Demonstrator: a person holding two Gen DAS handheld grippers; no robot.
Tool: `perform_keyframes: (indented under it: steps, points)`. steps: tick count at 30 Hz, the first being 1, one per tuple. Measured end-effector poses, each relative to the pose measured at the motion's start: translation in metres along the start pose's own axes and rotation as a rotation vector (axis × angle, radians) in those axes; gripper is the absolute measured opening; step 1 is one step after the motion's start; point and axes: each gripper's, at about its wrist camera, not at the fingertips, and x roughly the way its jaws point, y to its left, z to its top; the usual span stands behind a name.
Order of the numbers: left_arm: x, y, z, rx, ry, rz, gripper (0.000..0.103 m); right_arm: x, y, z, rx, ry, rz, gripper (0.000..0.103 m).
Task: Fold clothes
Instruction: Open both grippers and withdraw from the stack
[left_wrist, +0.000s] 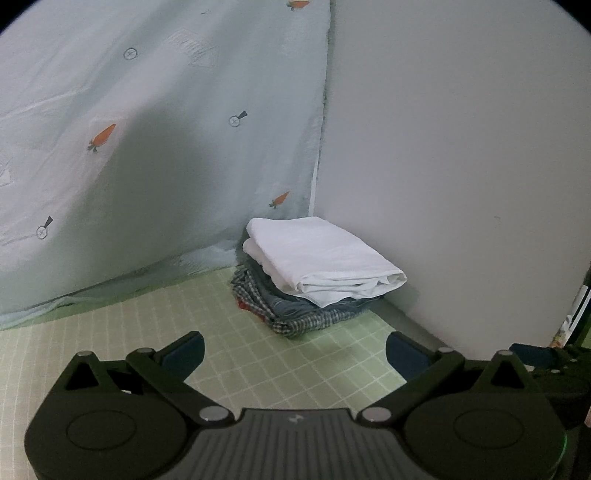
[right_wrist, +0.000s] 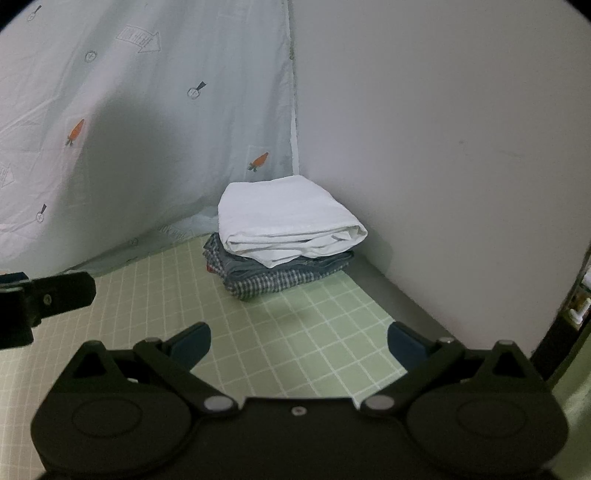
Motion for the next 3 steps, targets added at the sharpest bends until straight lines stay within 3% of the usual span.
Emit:
perform_keyframes:
  steps: [3]
  points:
    - [-0.0005, -0.0013, 0.0006, 0.006, -0.003, -0.008, 0.103, -0.0001, 0.0007, 0.0007, 0.000, -0.003, -0.001, 0.103]
